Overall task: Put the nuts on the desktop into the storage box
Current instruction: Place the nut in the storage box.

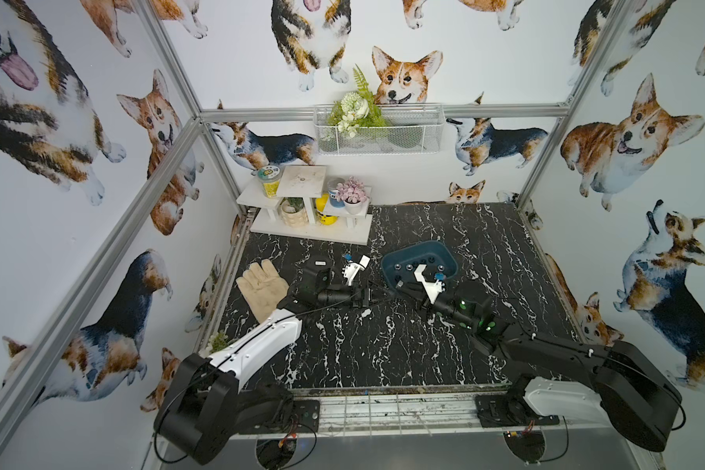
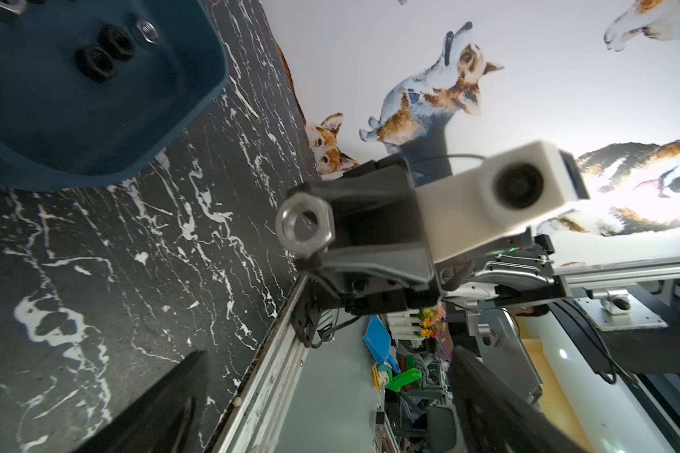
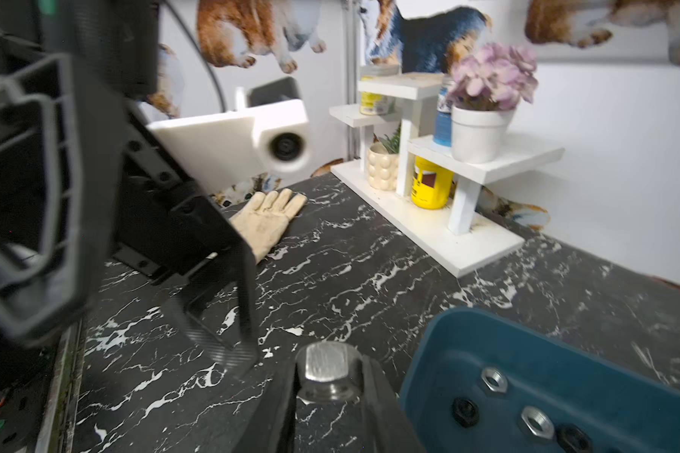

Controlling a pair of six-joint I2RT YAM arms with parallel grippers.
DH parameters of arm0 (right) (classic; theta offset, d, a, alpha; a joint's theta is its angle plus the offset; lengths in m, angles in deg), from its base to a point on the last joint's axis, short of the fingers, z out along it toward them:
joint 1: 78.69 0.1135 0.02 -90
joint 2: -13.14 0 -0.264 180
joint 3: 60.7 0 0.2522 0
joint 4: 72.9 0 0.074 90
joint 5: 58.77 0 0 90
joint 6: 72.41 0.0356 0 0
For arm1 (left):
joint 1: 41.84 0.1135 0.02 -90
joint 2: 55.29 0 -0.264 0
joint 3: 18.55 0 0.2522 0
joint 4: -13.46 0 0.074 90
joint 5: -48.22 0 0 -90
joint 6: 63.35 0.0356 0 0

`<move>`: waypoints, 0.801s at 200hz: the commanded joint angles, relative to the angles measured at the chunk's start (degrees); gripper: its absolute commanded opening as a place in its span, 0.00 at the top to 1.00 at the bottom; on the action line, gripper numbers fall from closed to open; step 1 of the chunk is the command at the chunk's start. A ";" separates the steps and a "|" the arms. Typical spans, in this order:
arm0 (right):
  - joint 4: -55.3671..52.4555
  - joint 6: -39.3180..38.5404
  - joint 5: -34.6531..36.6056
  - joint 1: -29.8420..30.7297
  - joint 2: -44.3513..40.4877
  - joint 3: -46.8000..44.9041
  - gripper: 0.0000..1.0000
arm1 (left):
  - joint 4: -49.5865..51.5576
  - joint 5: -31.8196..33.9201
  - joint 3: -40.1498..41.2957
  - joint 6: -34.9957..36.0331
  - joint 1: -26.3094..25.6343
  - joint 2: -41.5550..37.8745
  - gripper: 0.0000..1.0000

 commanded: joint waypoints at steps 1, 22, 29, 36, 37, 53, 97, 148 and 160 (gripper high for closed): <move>-18.48 4.73 -0.68 -4.34 2.53 6.85 0.84 | 13.91 10.30 -3.19 12.49 0.11 -1.03 0.00; -30.42 4.79 0.90 -7.71 8.03 15.47 0.84 | 20.57 16.65 -5.48 19.81 -0.22 -2.43 0.00; -33.89 4.65 2.13 -8.23 10.08 17.93 0.84 | 23.06 18.79 -6.44 22.43 -0.61 -2.73 0.00; -37.19 4.61 3.59 -8.68 12.29 20.69 0.84 | 25.38 21.66 -7.50 25.02 -1.33 -3.01 0.00; -37.68 4.64 3.77 -8.74 12.56 21.14 0.84 | 25.82 22.10 -7.63 25.37 -1.48 -3.07 0.00; -45.18 4.65 6.96 -9.37 17.99 27.58 0.84 | 30.78 30.27 -9.85 30.95 -4.10 -3.56 0.00; -58.79 4.76 10.85 -9.86 31.73 41.19 0.84 | 33.27 43.74 -8.85 35.22 -6.21 -4.77 0.00; -66.68 5.84 16.02 -9.86 40.94 49.38 0.84 | 32.42 52.70 -5.16 33.81 -6.21 -6.46 0.00; -67.04 5.84 15.93 -9.86 41.54 49.75 0.82 | 31.75 52.87 -4.41 33.41 -6.21 -6.62 0.00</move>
